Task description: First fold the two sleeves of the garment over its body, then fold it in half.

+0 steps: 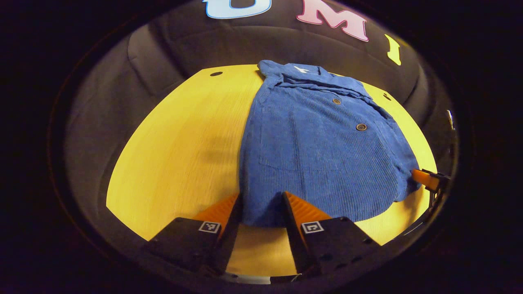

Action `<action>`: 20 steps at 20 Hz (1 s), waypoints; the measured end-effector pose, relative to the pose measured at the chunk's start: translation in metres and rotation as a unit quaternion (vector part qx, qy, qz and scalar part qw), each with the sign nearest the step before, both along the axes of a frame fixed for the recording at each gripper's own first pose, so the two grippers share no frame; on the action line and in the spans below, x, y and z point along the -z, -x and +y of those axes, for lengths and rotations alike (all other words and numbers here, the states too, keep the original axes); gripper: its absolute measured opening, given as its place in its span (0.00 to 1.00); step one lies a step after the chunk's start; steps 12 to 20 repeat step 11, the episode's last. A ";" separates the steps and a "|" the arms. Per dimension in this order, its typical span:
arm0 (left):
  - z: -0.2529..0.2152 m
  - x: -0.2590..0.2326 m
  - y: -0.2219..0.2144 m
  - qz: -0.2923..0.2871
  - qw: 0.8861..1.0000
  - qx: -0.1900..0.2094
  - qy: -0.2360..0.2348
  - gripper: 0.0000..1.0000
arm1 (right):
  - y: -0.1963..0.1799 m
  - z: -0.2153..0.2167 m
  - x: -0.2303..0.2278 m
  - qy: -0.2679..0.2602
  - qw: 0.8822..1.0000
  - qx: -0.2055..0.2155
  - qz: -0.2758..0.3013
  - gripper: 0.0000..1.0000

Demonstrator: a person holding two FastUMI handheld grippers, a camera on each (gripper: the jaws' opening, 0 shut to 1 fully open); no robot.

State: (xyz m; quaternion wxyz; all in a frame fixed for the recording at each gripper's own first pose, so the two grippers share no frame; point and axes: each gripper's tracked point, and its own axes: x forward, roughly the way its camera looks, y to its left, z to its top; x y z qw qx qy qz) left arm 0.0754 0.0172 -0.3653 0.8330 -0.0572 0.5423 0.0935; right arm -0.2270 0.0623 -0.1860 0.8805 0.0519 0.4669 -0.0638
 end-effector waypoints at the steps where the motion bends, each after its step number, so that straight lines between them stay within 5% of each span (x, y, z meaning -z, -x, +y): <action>1: -0.005 0.002 -0.005 -0.002 1.000 0.009 -0.002 0.43 | -0.001 0.002 0.000 -0.003 1.000 0.002 0.000 0.72; 2: -0.010 0.002 -0.008 -0.003 1.000 0.012 -0.004 0.30 | -0.004 0.005 0.001 -0.009 1.000 -0.005 0.002 0.67; 5: -0.021 0.002 -0.012 -0.014 0.999 0.026 0.016 0.07 | -0.007 0.016 -0.001 -0.023 1.000 -0.014 0.004 0.12; 11: -0.039 -0.004 -0.026 -0.020 0.997 0.037 0.063 0.00 | -0.018 0.021 -0.012 -0.059 0.997 -0.032 -0.024 0.00; 20: -0.039 -0.004 -0.026 -0.020 0.997 0.037 0.063 0.00 | -0.018 0.021 -0.012 -0.059 0.997 -0.032 -0.024 0.00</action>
